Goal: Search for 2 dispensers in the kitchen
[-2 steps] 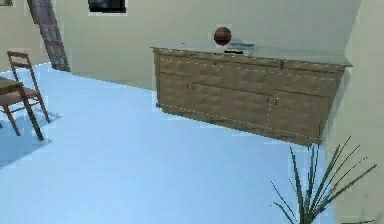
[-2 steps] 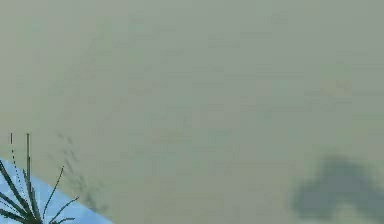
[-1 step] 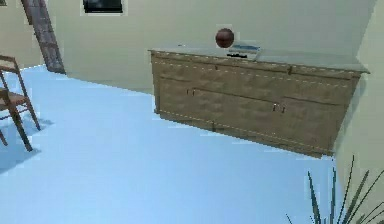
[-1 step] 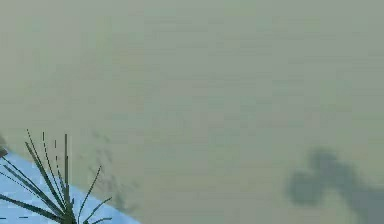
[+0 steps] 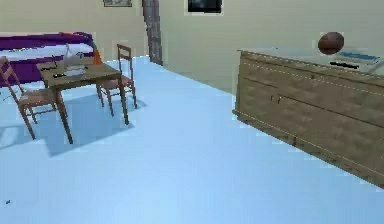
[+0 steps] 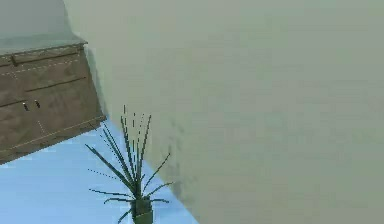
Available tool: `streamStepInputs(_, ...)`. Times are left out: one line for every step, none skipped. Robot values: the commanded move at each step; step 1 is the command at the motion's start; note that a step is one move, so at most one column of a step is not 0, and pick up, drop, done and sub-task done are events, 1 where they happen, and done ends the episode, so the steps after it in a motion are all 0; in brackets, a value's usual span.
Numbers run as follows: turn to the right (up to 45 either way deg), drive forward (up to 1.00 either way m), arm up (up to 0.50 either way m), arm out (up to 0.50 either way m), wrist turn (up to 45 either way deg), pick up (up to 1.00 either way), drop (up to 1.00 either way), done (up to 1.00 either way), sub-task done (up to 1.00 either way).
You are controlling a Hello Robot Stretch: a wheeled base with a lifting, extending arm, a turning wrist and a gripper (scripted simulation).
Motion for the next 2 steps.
streamStepInputs(0.0,1.0,0.0,0.0,0.0,0.0,0.0,0.0,0.0)
streamStepInputs(-3.0,0.0,0.0,0.0,0.0,0.0,0.0,0.0,0.0)
